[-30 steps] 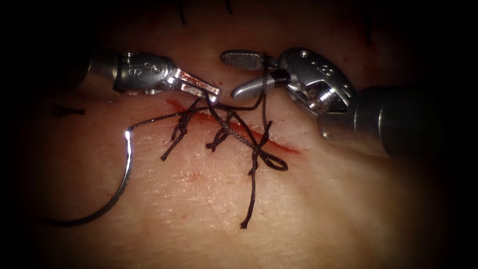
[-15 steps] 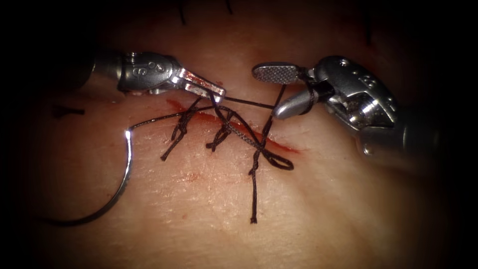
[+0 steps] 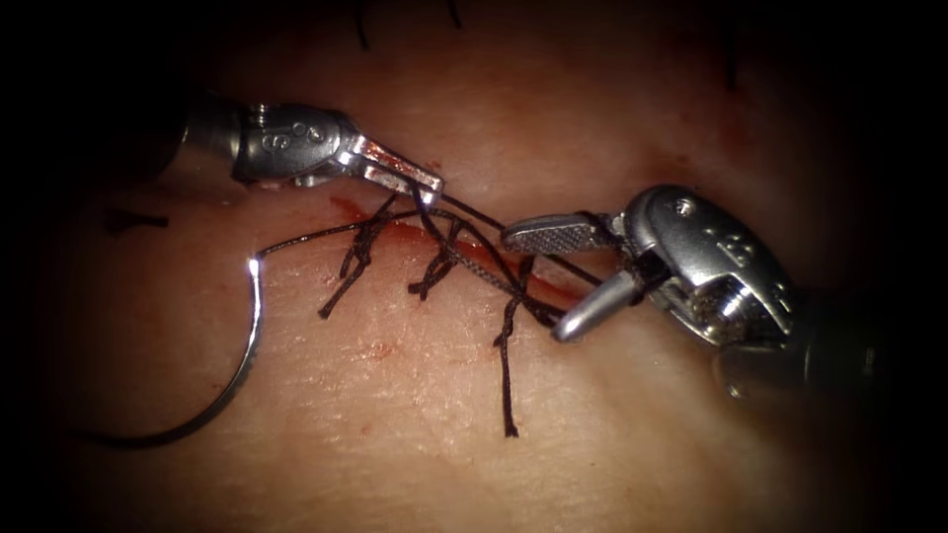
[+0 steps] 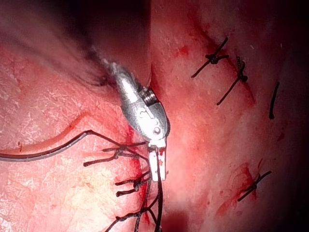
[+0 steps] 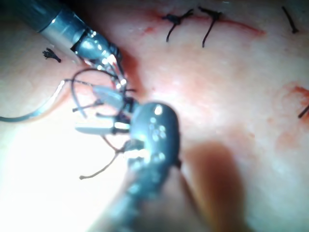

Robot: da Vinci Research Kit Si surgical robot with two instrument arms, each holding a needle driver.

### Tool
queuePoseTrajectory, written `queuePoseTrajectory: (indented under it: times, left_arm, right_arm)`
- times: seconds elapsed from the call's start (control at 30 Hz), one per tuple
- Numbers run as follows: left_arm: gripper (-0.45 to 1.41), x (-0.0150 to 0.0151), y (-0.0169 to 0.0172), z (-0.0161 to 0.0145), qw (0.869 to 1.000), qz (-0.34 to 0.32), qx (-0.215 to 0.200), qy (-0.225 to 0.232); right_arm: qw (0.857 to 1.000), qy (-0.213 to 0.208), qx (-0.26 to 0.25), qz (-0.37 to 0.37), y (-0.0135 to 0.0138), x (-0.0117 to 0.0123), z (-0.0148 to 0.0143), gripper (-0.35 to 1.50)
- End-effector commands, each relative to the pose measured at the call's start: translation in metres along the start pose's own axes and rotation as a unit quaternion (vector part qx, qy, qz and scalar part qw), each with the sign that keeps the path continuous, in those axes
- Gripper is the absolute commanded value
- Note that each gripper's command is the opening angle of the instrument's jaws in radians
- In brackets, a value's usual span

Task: Wound Closure
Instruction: Wrap the thread clockwise around the right gripper using the left gripper, then grab the short end of the thread using the right gripper

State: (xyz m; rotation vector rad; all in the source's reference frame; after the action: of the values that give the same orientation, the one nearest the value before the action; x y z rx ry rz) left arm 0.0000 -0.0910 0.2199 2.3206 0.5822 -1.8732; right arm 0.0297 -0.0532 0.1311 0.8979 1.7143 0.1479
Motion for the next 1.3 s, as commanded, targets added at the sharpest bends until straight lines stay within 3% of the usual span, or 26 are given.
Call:
queuePoseTrajectory:
  times: [0.03,0.23,0.67,0.87,0.97,1.07,1.3]
  left_arm:
    - [-0.45,-0.0008,0.0,0.0003,1.0,0.0,-0.003,0.002]
    - [-0.45,-0.0016,-0.0015,-0.0006,1.0,0.001,-0.001,0.001]
    - [-0.45,-0.0039,-0.0012,-0.0016,1.0,0.011,-0.007,-0.003]
    - [-0.45,-0.0032,0.0003,-0.0018,1.0,0.01,-0.011,-0.002]
    - [-0.45,-0.0028,0.0016,-0.0014,1.0,0.011,-0.014,0.0]
    - [-0.45,-0.0026,0.0026,-0.0012,1.0,0.011,-0.018,0.001]
    - [-0.45,-0.0024,0.0027,-0.0017,1.0,0.011,-0.024,0.003]
  right_arm:
    - [1.0,-0.005,0.008,-0.002,0.0,-0.0018,0.0006,0.95]
    - [0.996,-0.048,0.068,-0.027,-0.0007,-0.0045,0.0014,0.85]
    - [0.988,-0.083,0.119,-0.057,0.0002,-0.0048,0.0012,0.75]
    - [0.99,-0.085,0.091,-0.061,0.0025,-0.0031,-0.0002,0.86]
    - [0.996,-0.045,0.052,-0.052,0.0041,-0.002,-0.0014,0.86]
    - [0.997,-0.043,0.03,-0.049,0.005,-0.0016,-0.0018,0.86]
    - [0.998,-0.024,0.022,-0.047,0.0051,-0.0016,-0.002,0.9]
